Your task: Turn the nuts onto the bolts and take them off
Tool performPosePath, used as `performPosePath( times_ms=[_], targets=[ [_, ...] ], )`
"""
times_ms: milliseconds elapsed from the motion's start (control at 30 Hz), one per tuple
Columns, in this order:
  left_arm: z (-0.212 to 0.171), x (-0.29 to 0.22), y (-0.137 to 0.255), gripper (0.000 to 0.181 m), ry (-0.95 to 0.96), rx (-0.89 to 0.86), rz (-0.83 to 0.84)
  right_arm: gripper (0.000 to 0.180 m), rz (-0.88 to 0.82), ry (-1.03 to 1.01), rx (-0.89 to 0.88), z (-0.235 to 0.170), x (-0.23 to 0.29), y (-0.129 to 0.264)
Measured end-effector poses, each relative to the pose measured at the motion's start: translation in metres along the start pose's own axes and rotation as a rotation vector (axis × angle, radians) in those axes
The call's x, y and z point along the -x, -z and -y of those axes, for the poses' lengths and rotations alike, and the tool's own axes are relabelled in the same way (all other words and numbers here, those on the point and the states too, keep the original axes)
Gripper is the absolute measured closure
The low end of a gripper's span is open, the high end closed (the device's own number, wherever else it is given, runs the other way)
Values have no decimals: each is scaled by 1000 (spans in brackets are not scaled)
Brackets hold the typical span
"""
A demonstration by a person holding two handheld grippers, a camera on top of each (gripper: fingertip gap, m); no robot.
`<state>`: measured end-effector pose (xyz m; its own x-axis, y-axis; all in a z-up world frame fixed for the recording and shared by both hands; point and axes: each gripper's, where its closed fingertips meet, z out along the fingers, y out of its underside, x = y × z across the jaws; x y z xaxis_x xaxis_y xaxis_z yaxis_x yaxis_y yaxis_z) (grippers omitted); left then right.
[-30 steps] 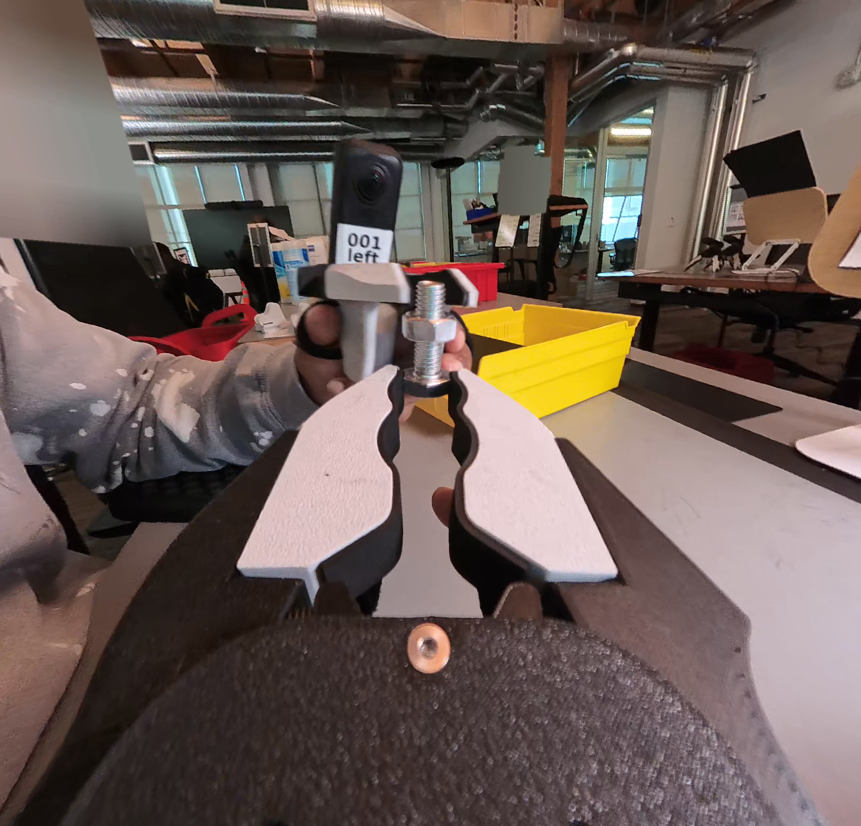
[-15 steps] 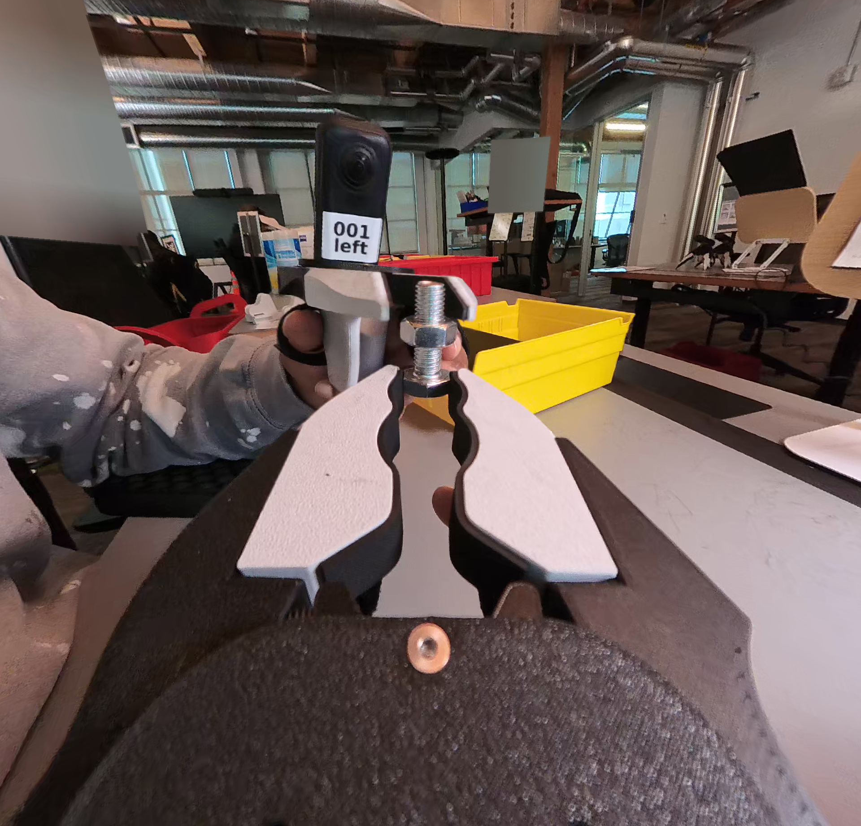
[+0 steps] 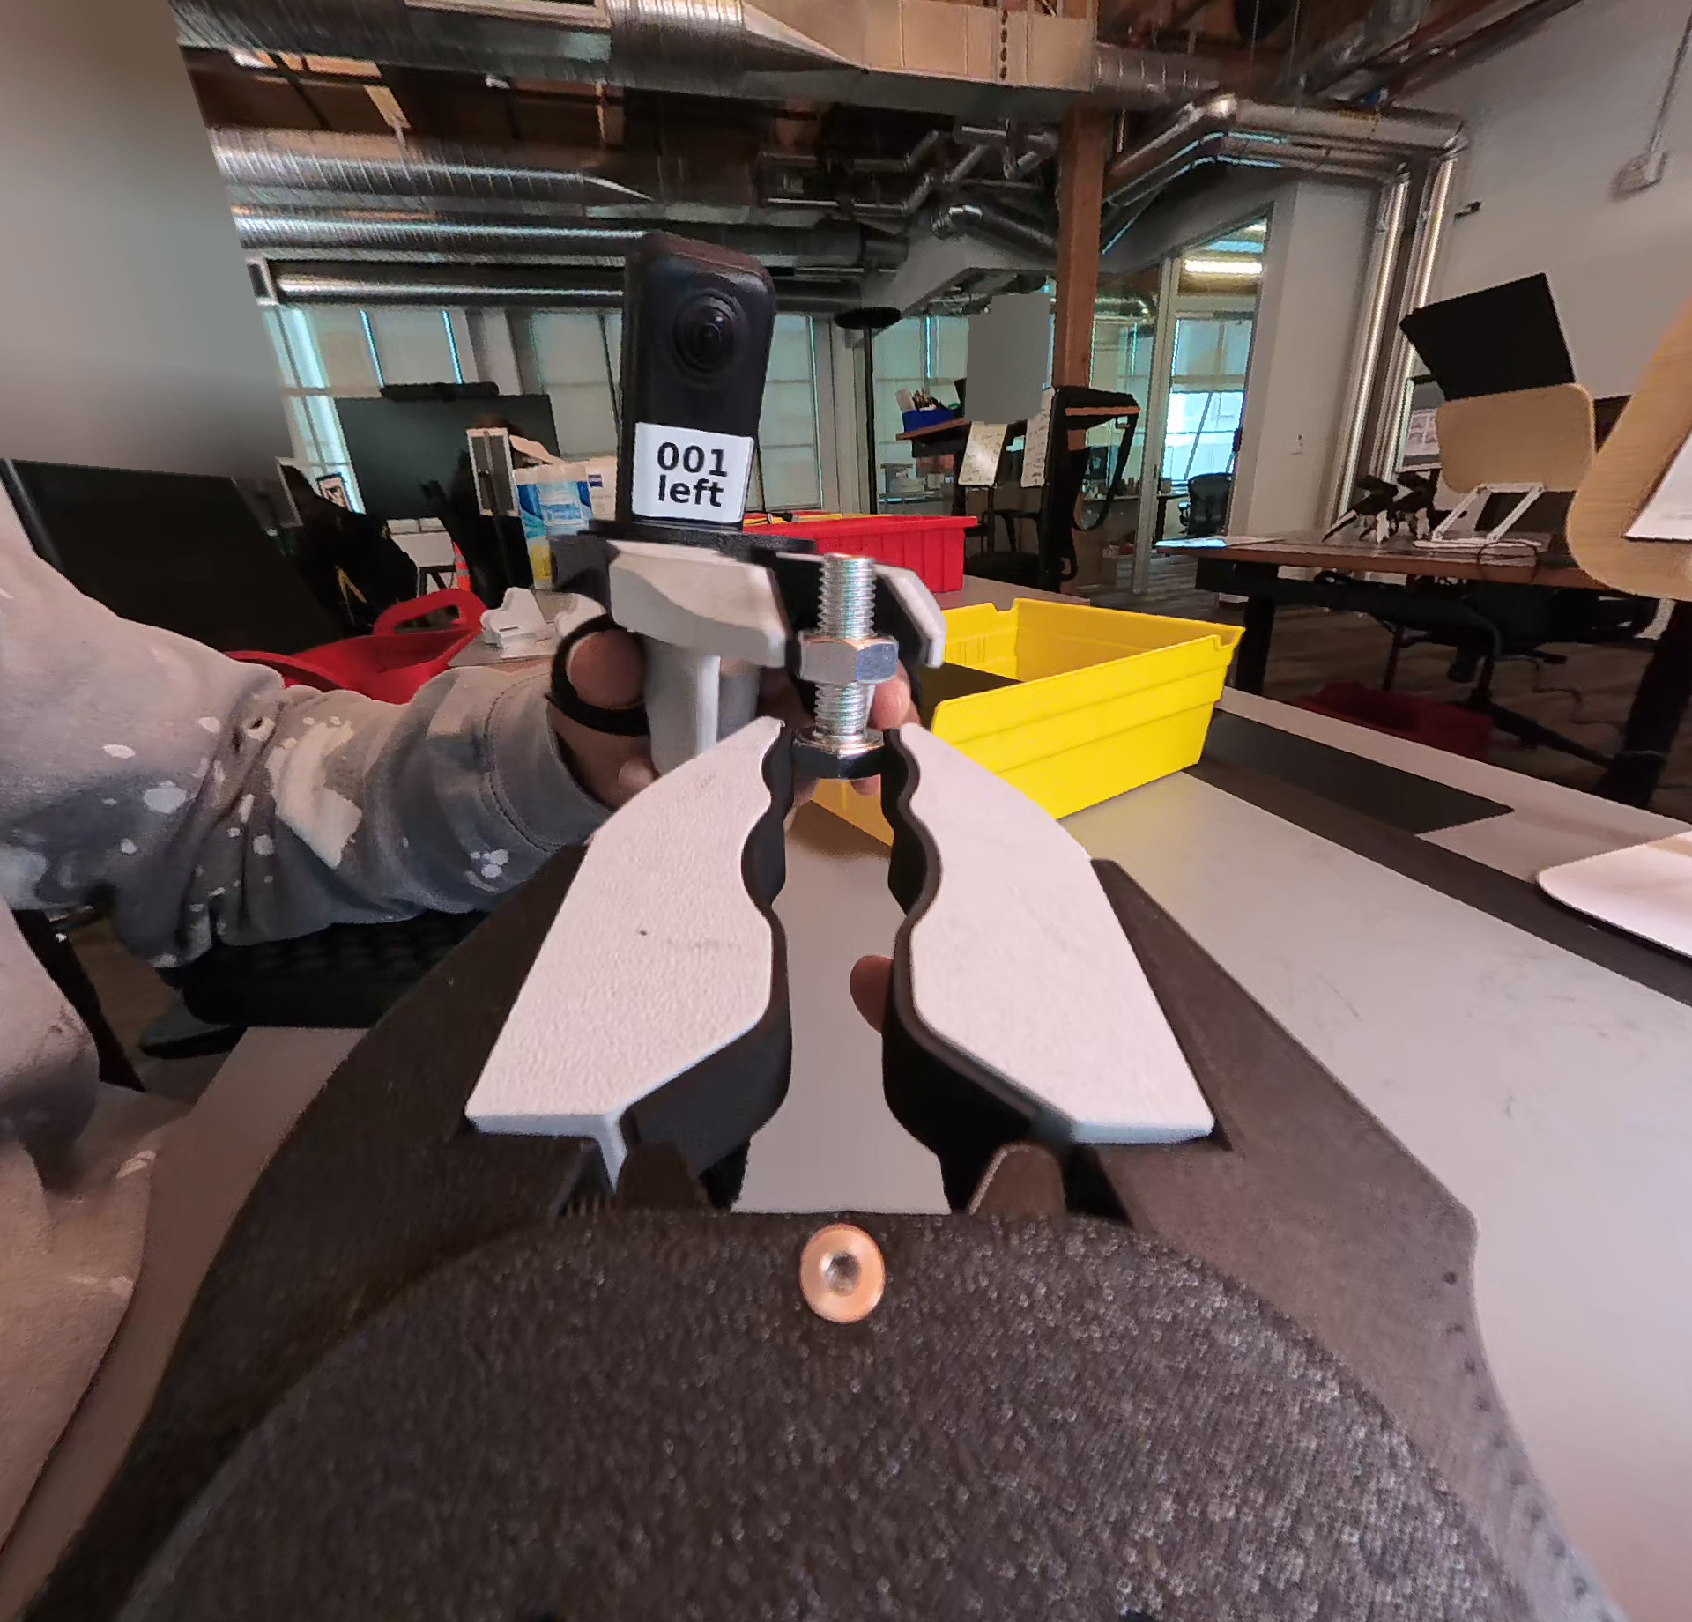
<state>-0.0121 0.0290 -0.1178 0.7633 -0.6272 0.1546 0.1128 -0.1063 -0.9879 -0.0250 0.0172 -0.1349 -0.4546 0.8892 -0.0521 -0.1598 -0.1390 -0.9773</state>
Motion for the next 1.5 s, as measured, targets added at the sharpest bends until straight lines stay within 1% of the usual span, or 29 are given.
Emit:
performPosePath(
  times_ms=[67,100,133,167,233,367,467,500,533,567,633,700,800,900,933,967,1000,1033,1100,1200,1233,1300,1333,1367,1400,1433,1500],
  targets=[
    [1,3,2,159,5,3,14,161,1,-19,-16,2,-1,2],
    [0,13,4,175,16,9,74,161,18,-29,-37,6,0,3],
    [-3,22,7,175,-3,29,122,161,21,-28,-46,9,0,3],
    [-5,24,9,173,-9,35,126,161,19,-18,-48,10,0,4],
    [1,18,9,168,24,-8,76,161,14,-18,-42,9,0,3],
    [4,0,4,157,13,-30,-10,161,-4,-11,-6,2,-2,1],
    [-1,1,0,156,3,4,3,161,0,-9,-2,0,0,0],
    [-1,3,1,158,6,7,10,161,2,-19,-13,2,-1,1],
    [-1,12,4,173,12,14,68,162,18,-30,-34,5,0,3],
    [-4,23,7,175,-6,26,124,161,22,-31,-43,8,0,3],
    [-2,24,10,171,16,11,109,161,16,-13,-42,10,0,3],
    [4,15,9,165,29,-27,51,161,8,-20,-30,6,-1,3],
    [4,-1,3,154,17,-30,-18,161,-3,-9,-2,1,-2,1],
    [-1,2,1,157,-10,6,15,161,-10,-4,-3,1,-2,1],
    [-2,9,3,168,-4,18,54,161,0,-12,-19,4,-2,2],
    [-5,22,6,174,-18,37,130,161,7,-19,-30,6,-2,3],
    [-7,29,9,173,-28,45,156,161,1,-9,-31,8,-2,3],
    [-6,29,11,171,-9,32,145,161,-5,1,-29,8,-3,3],
    [0,21,10,166,17,-1,92,161,-11,-8,-21,6,-4,3],
    [1,5,4,155,13,-10,10,161,-23,-1,7,0,-5,1],
    [-2,3,2,154,14,2,5,161,-21,7,14,-1,-4,1],
    [-6,5,0,154,-12,29,29,161,-27,10,16,-2,-4,0],
    [-6,8,1,157,-6,34,43,161,-31,2,7,0,-6,1],
    [-6,19,4,174,3,39,109,161,-14,-7,-10,3,-5,3],
    [-6,29,9,175,-13,43,166,161,-15,-6,-17,5,-6,4],
    [-7,33,11,174,-9,45,174,161,-21,7,-18,6,-6,4],
    [-3,28,12,168,33,13,128,161,-23,6,-12,5,-6,3]
  ],
)
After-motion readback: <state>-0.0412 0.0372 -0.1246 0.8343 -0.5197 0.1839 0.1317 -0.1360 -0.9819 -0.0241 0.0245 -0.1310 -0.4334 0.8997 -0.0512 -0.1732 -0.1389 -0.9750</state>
